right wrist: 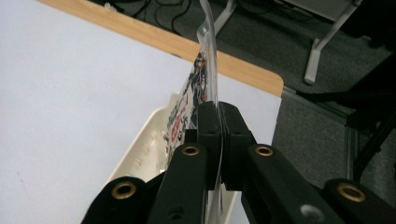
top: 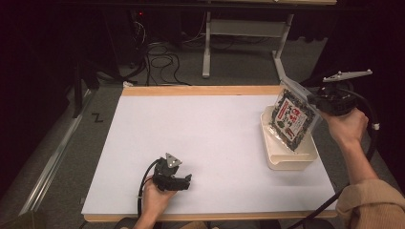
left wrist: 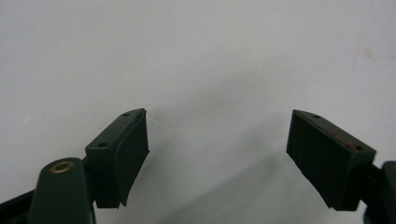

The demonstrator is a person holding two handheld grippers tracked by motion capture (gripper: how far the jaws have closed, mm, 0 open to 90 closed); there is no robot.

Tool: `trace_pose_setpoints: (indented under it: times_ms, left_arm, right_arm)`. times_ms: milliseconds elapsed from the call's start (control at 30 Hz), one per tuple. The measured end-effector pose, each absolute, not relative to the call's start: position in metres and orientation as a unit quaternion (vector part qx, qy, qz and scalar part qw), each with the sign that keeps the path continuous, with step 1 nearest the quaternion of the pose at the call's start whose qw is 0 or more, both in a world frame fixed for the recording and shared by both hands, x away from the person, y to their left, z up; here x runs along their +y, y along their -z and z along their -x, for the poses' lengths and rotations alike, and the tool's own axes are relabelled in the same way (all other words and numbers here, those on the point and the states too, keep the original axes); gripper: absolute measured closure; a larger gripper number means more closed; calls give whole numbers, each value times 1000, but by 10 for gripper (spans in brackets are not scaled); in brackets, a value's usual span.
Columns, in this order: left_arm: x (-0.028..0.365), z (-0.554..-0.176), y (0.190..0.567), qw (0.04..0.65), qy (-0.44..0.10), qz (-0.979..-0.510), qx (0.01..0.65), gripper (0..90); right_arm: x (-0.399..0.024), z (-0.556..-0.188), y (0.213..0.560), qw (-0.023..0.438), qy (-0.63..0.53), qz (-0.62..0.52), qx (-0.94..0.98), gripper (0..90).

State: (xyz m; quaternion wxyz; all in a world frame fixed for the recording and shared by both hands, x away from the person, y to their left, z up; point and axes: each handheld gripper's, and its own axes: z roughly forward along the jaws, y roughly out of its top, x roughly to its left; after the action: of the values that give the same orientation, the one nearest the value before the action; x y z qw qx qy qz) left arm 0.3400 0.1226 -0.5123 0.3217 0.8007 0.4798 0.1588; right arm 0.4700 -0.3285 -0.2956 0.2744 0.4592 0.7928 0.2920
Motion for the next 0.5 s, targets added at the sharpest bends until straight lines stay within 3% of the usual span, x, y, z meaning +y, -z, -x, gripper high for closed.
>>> trace_pose_setpoints:
  times_ms: [233,500]
  left_arm:
    - [121,-340,513,320,-159,-802,479,214]
    - [120,-340,514,318,-158,-802,480,214]
  right_arm:
    - [-354,-468,308,263,-302,-486,777,886]
    - [-367,-471,319,259,-303,-505,766,806]
